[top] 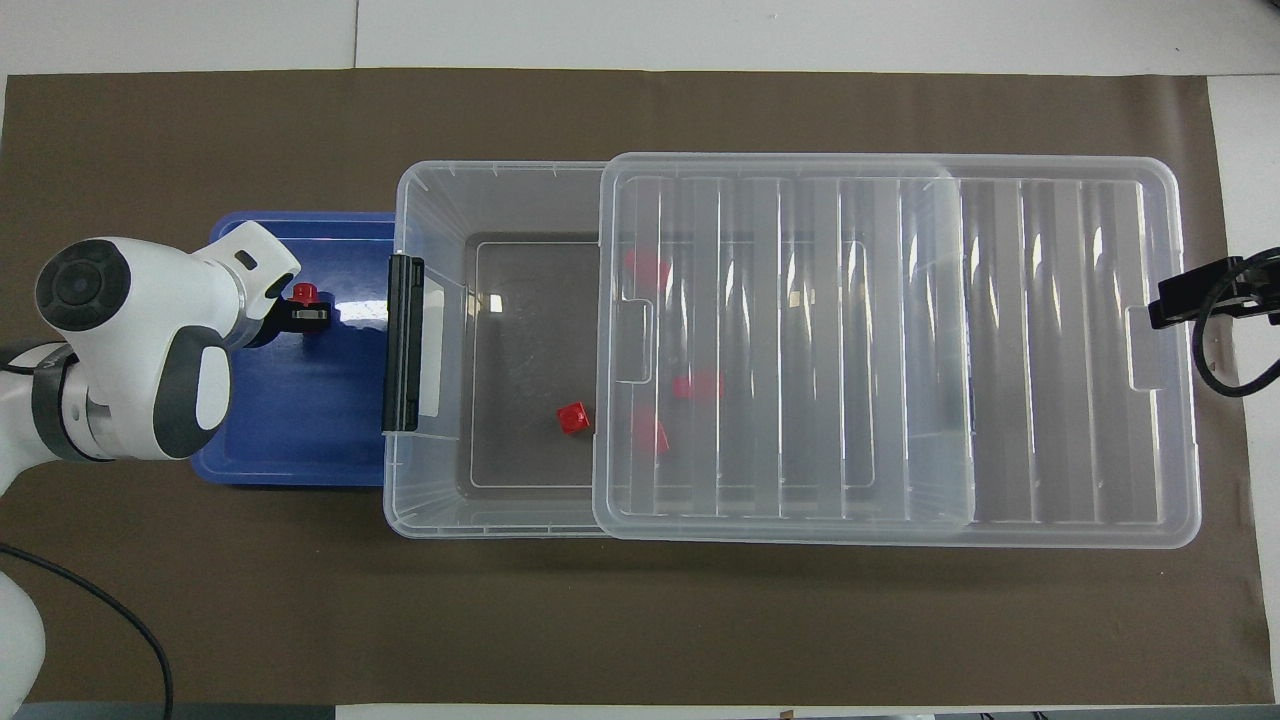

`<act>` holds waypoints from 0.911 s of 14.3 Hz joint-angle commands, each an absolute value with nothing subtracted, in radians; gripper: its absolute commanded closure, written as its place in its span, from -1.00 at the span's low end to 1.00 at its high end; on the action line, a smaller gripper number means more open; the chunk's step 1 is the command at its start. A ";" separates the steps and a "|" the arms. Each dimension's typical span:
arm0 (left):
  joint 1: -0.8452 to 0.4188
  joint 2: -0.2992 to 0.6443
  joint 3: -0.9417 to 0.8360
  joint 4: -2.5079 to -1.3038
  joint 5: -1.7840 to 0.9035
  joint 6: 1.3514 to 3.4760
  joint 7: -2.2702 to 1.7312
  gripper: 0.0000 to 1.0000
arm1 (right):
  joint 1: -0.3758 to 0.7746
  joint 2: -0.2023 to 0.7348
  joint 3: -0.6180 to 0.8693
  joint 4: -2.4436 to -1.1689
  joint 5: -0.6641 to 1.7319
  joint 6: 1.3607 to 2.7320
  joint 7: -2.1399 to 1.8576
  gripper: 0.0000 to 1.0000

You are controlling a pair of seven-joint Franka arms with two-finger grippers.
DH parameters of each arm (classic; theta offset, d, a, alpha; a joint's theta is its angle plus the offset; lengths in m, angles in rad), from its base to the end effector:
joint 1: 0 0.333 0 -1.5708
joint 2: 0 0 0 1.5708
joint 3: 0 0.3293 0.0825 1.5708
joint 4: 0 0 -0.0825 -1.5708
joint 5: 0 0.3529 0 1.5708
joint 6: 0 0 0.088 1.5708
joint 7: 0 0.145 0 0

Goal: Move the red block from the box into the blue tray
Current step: 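Release the red block into the blue tray and withdraw the left gripper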

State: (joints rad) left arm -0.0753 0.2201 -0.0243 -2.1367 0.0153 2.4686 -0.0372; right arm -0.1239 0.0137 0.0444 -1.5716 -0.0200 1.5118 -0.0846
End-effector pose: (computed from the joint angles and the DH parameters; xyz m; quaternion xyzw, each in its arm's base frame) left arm 0.5611 -0.0555 0.3107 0.9978 -0.0364 0.0560 0.0014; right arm 0.5163 -0.0443 0.5875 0.9993 0.0023 -0.0374 0.0066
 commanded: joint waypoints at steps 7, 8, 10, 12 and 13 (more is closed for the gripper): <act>-0.078 0.149 -0.032 -1.987 0.026 2.231 -0.025 -1.00 | -0.130 0.006 0.032 -1.585 -0.025 1.548 -0.084 -0.77; -0.078 0.135 -0.037 -1.946 0.026 2.168 -0.025 -1.00 | -0.132 0.005 0.022 -1.591 -0.026 1.564 -0.109 -0.13; -0.080 0.121 -0.041 -1.854 0.025 2.041 -0.020 -1.00 | -0.135 0.005 -0.029 -1.600 -0.026 1.586 -0.208 0.79; -0.080 0.107 -0.046 -1.754 0.018 1.904 -0.018 -1.00 | -0.137 0.000 -0.061 -1.617 -0.026 1.589 -0.261 1.00; -0.078 0.094 -0.048 -1.717 0.015 1.855 -0.018 -1.00 | -0.138 0.000 -0.072 -1.626 -0.026 1.594 -0.270 1.00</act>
